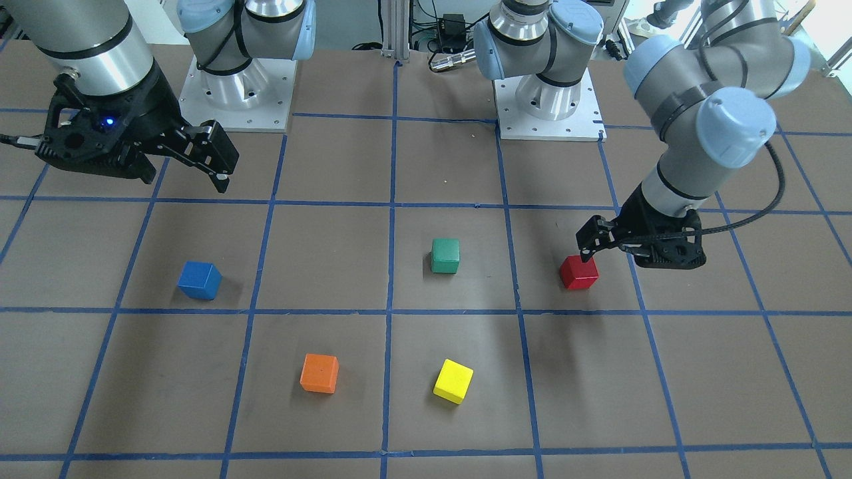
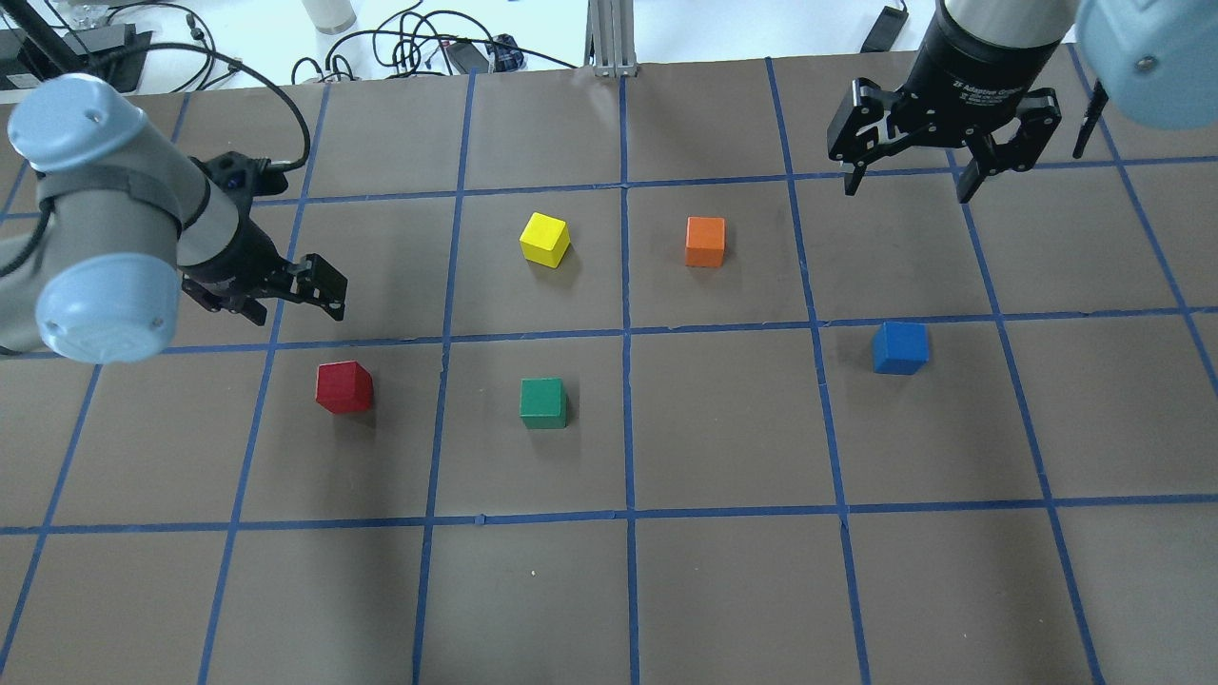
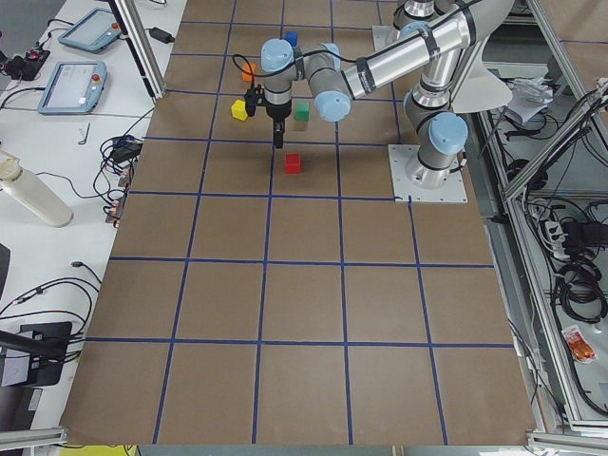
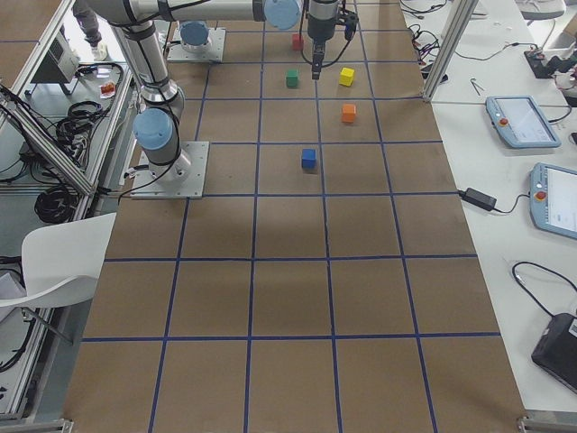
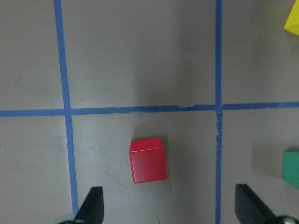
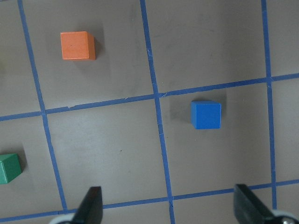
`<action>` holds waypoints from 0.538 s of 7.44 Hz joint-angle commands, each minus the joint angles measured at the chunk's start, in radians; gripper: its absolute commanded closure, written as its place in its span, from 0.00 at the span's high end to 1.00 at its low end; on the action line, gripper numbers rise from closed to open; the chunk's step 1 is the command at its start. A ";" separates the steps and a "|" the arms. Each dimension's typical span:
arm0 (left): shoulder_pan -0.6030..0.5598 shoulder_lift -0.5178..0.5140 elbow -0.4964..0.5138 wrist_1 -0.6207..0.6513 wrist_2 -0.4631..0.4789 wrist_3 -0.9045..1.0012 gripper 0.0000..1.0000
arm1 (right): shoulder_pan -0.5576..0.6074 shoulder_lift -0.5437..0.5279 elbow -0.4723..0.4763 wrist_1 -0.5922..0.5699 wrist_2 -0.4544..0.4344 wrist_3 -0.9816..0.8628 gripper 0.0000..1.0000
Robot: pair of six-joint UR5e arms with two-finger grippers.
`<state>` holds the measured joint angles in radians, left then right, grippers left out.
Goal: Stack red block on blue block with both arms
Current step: 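Lower the left gripper over the red cube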
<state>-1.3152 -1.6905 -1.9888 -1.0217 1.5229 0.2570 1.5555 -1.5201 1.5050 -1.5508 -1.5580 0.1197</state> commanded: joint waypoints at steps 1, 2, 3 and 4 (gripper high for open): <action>0.002 -0.047 -0.105 0.095 0.002 -0.002 1.00 | 0.000 -0.002 0.000 0.000 -0.001 0.000 1.00; 0.002 -0.058 -0.108 0.095 0.005 -0.008 1.00 | 0.000 0.000 0.000 0.000 0.001 0.000 1.00; 0.002 -0.070 -0.110 0.095 0.006 -0.007 1.00 | 0.000 0.000 0.001 0.000 0.001 0.000 1.00; 0.002 -0.080 -0.110 0.095 0.010 -0.009 1.00 | 0.000 0.000 0.001 0.000 -0.001 0.000 1.00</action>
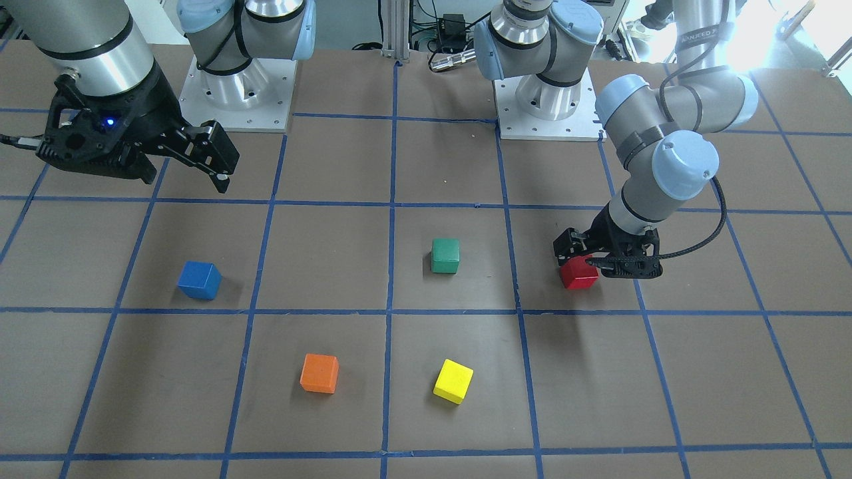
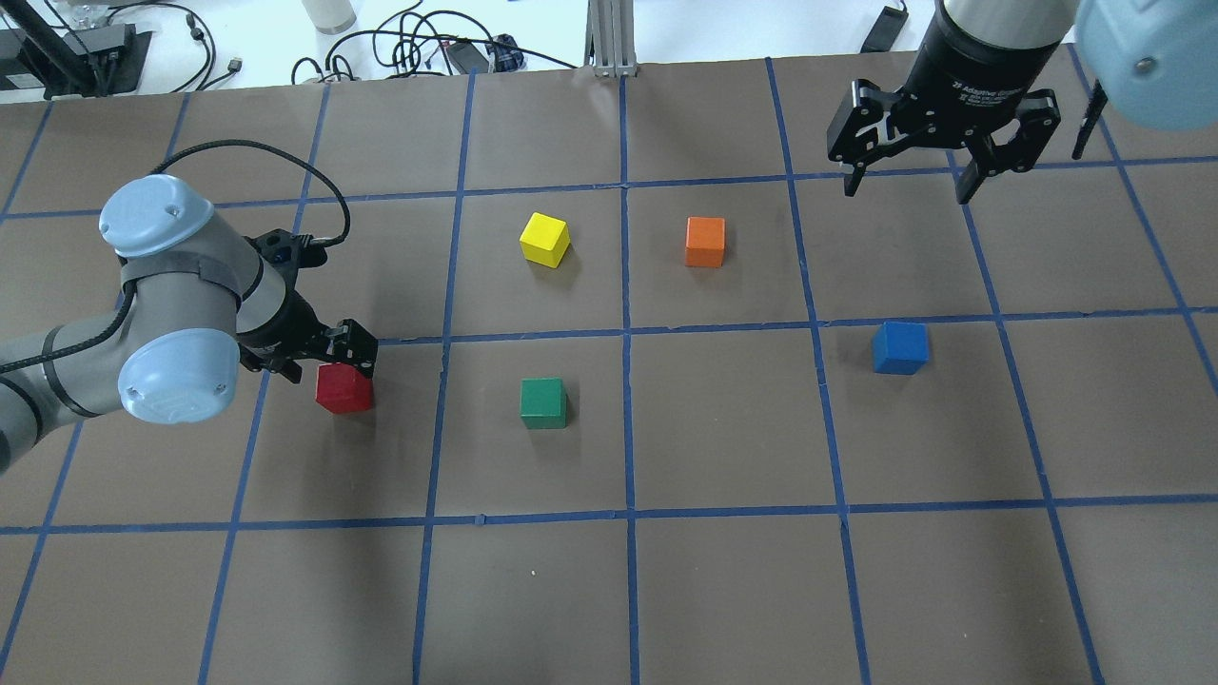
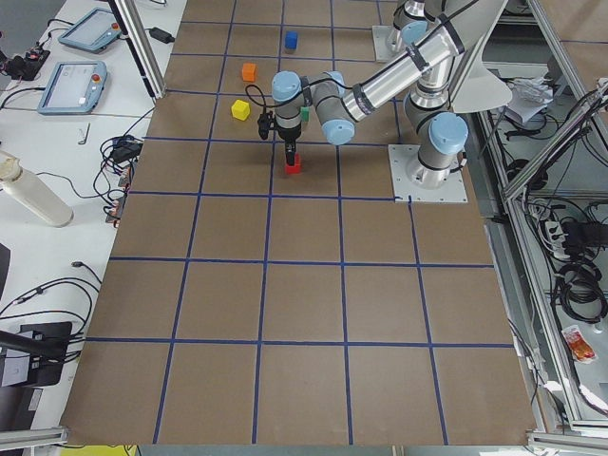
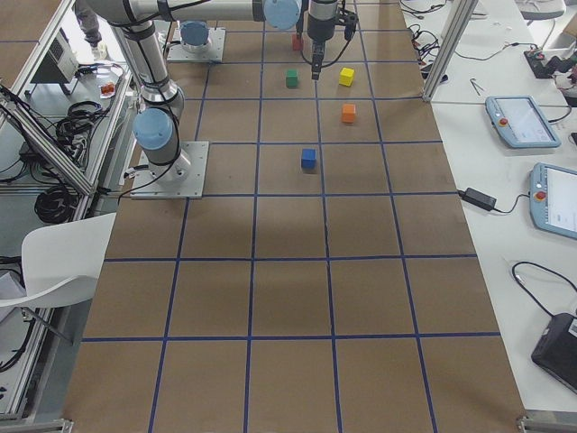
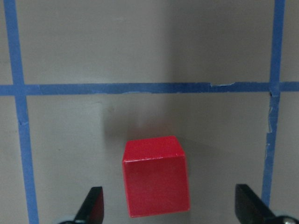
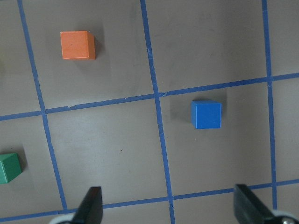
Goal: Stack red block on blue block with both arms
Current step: 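Close the left gripper on the red cube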
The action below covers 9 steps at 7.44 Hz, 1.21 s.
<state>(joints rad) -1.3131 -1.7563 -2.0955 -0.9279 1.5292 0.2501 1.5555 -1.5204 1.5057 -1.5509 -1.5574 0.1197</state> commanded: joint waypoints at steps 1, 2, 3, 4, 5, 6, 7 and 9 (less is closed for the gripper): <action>-0.001 -0.032 -0.003 0.001 0.006 -0.008 1.00 | 0.000 0.000 -0.001 0.000 -0.001 0.000 1.00; -0.001 -0.041 -0.003 0.003 0.006 -0.006 1.00 | 0.000 0.000 0.001 0.000 -0.004 0.000 1.00; -0.001 -0.042 0.000 0.003 0.011 -0.006 0.93 | 0.000 0.000 0.001 0.000 -0.003 0.000 1.00; -0.001 -0.043 0.000 0.003 0.012 -0.006 0.78 | 0.000 -0.001 0.001 0.000 -0.004 0.000 1.00; -0.001 -0.046 0.003 0.003 0.014 -0.002 0.53 | 0.000 -0.001 0.001 0.000 -0.006 0.000 1.00; -0.003 -0.046 0.009 0.004 0.035 -0.006 0.34 | 0.000 -0.001 0.001 0.000 -0.006 0.000 1.00; -0.011 -0.037 0.027 0.004 0.066 -0.006 0.22 | 0.000 -0.001 0.001 0.000 -0.006 0.000 1.00; -0.085 -0.029 0.144 -0.067 0.066 -0.011 0.15 | 0.000 -0.001 -0.001 0.000 -0.006 0.000 1.00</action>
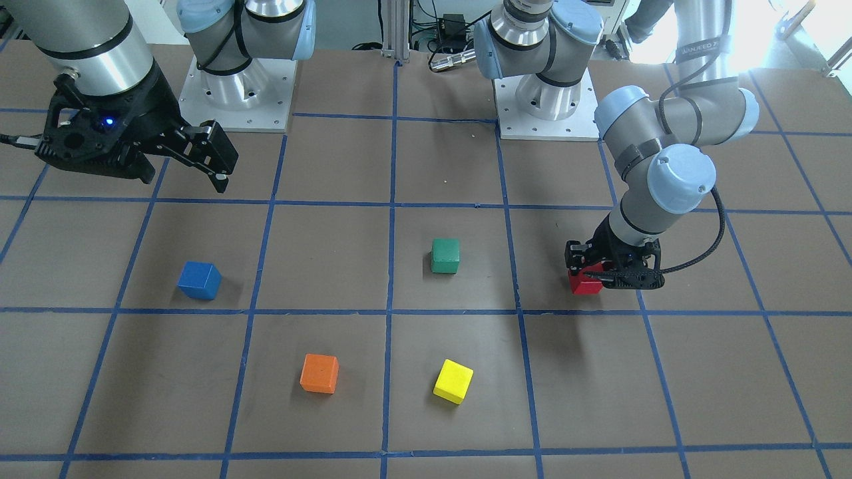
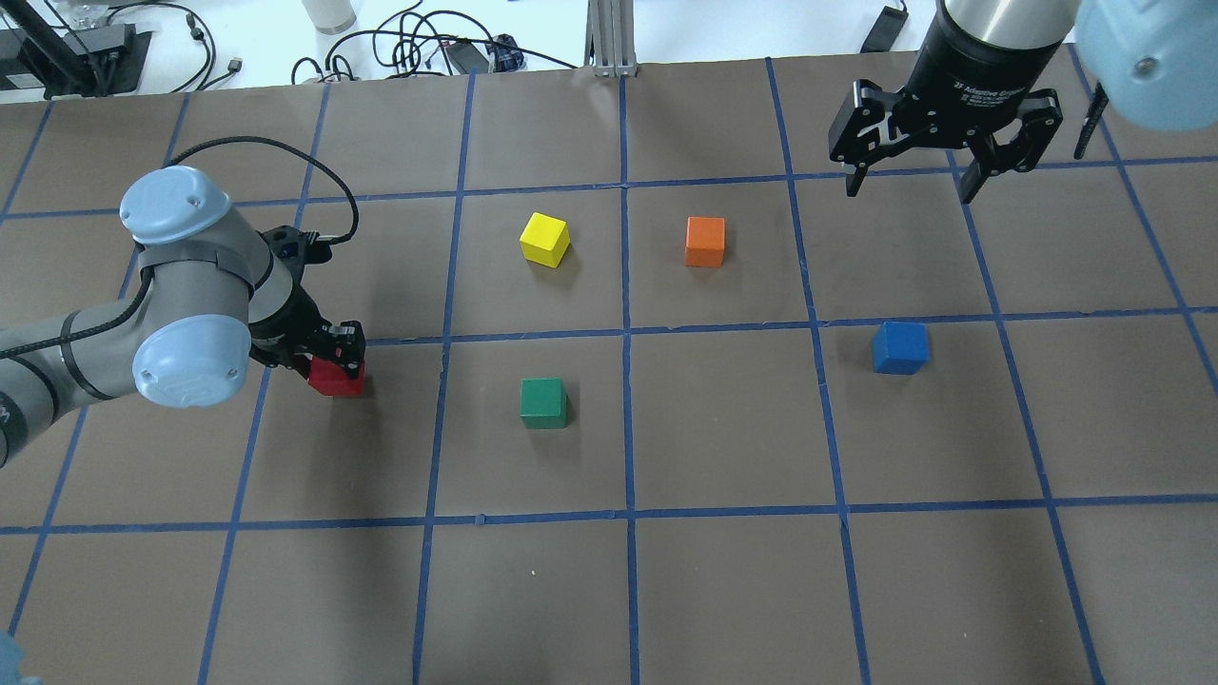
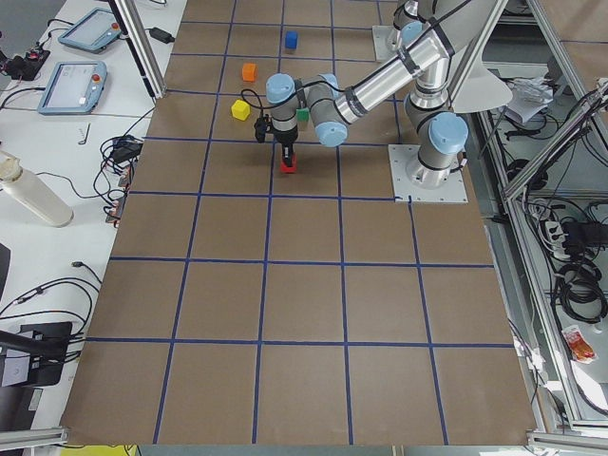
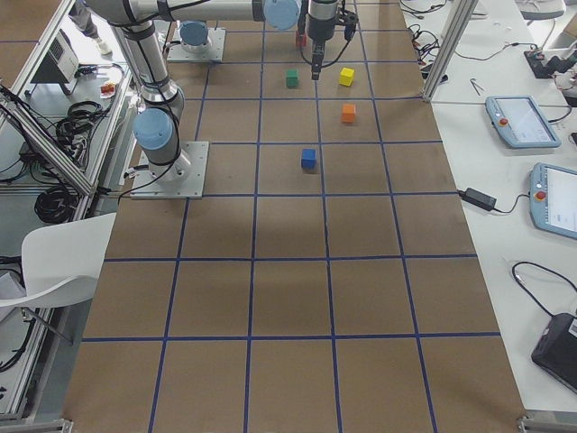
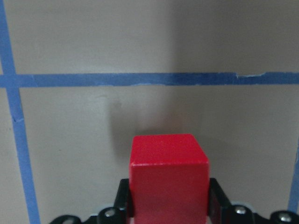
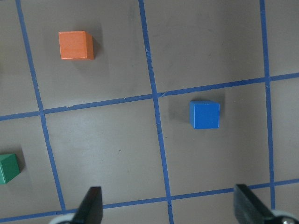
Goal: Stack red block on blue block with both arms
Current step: 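Carry the red cube with the left gripper toward the right arm's side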
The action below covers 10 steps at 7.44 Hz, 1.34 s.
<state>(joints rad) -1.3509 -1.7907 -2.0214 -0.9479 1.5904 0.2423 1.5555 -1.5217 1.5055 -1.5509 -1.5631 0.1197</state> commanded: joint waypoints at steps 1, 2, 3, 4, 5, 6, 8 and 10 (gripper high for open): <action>-0.118 0.001 0.152 -0.128 0.005 -0.055 0.14 | 0.000 0.002 -0.001 0.000 -0.003 -0.003 1.00; -0.184 -0.016 0.238 -0.205 -0.007 -0.145 0.12 | -0.002 0.002 0.001 0.000 -0.005 -0.011 1.00; -0.261 -0.028 0.300 -0.248 -0.060 -0.229 0.12 | -0.002 0.002 0.001 0.000 -0.005 -0.012 1.00; -0.343 -0.051 0.332 -0.253 -0.082 -0.329 0.11 | -0.002 0.002 0.001 0.000 -0.005 -0.014 1.00; -0.431 -0.076 0.354 -0.240 -0.122 -0.431 0.11 | -0.002 0.002 0.001 0.000 -0.005 -0.014 1.00; -0.512 -0.102 0.380 -0.226 -0.125 -0.528 0.10 | -0.002 0.002 0.002 0.000 -0.006 -0.015 1.00; -0.638 -0.183 0.440 -0.186 -0.144 -0.668 0.10 | -0.002 0.002 0.001 0.000 -0.005 -0.014 1.00; -0.682 -0.264 0.448 -0.136 -0.142 -0.705 0.11 | -0.002 0.002 -0.001 0.000 -0.006 -0.014 1.00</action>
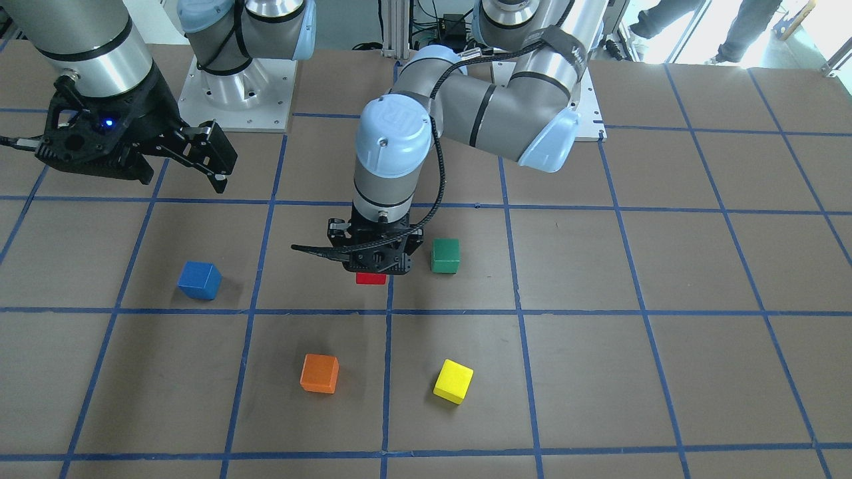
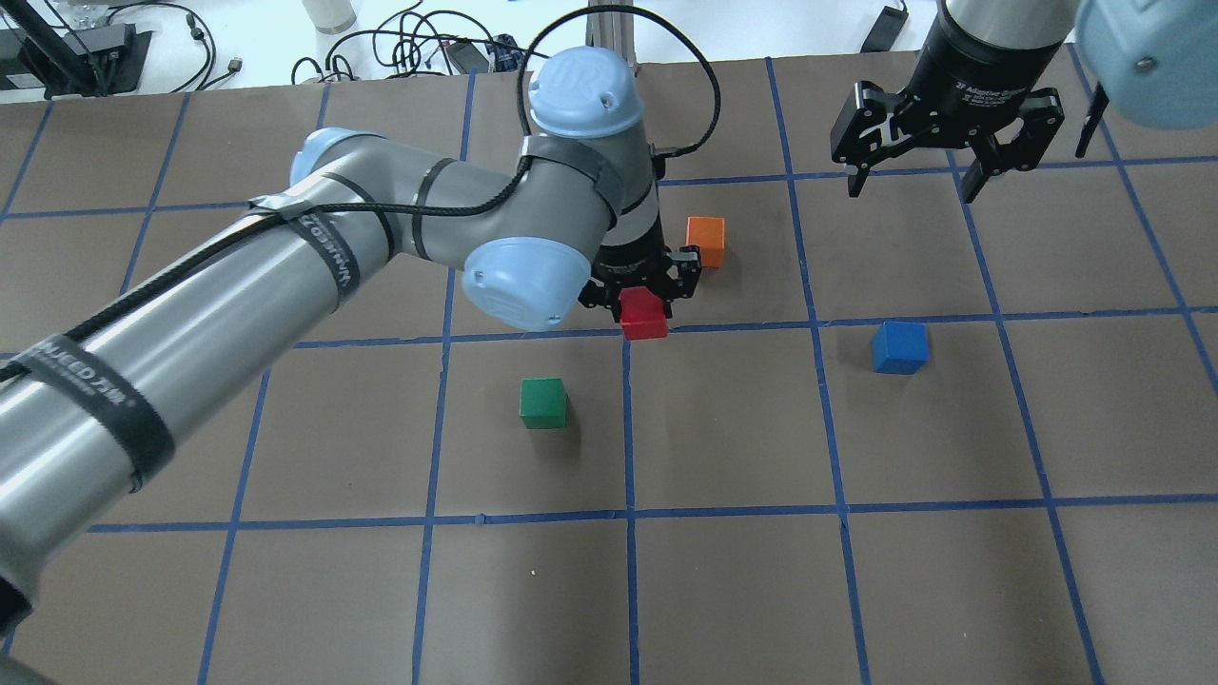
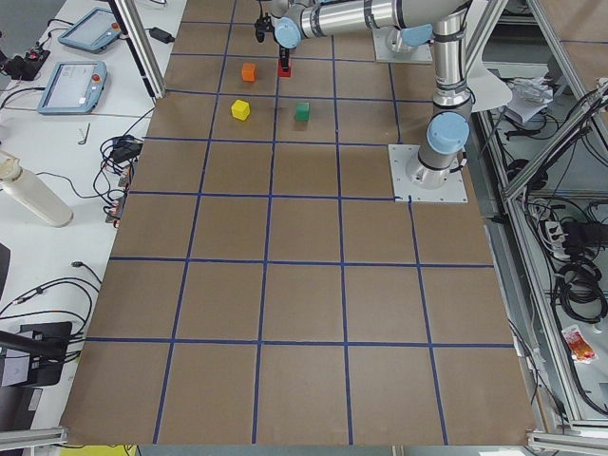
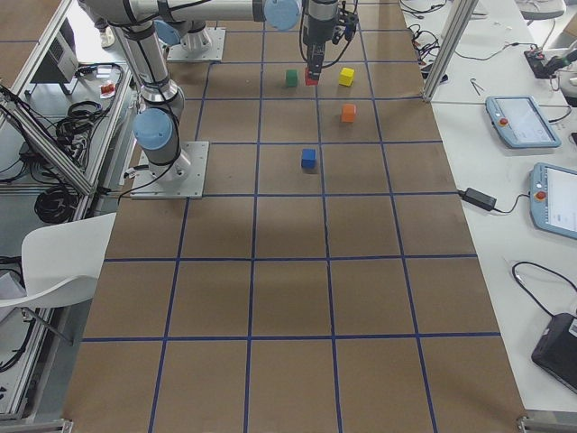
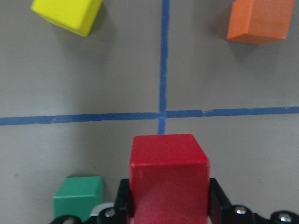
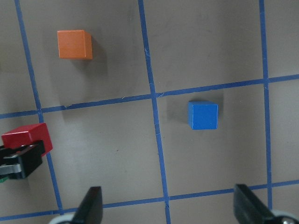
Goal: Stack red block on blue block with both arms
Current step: 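Carry the red cube with the left gripper toward the right arm's side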
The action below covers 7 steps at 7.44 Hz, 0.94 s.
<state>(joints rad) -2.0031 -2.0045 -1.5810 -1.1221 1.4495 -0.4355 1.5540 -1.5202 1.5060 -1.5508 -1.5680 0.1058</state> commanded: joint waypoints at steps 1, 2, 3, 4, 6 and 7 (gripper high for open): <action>-0.037 -0.078 0.006 0.065 0.003 -0.043 0.12 | 0.000 0.000 -0.001 0.000 0.000 0.000 1.00; -0.045 -0.101 0.006 0.067 0.006 -0.045 0.20 | 0.000 0.000 -0.001 0.000 -0.001 0.000 1.00; -0.049 -0.114 0.006 0.067 0.005 -0.046 0.22 | 0.000 0.000 -0.001 0.000 -0.001 0.000 1.00; -0.054 -0.128 0.004 0.065 0.008 -0.048 0.41 | 0.000 0.000 -0.003 0.000 -0.001 0.000 1.00; -0.057 -0.129 0.006 0.061 0.009 -0.046 1.00 | 0.000 0.000 -0.003 0.000 -0.001 0.000 1.00; -0.057 -0.102 0.003 0.050 0.009 -0.045 1.00 | 0.000 0.000 0.000 0.000 -0.001 0.000 1.00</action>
<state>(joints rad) -2.0589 -2.1270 -1.5770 -1.0627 1.4578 -0.4817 1.5539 -1.5202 1.5041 -1.5509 -1.5693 0.1058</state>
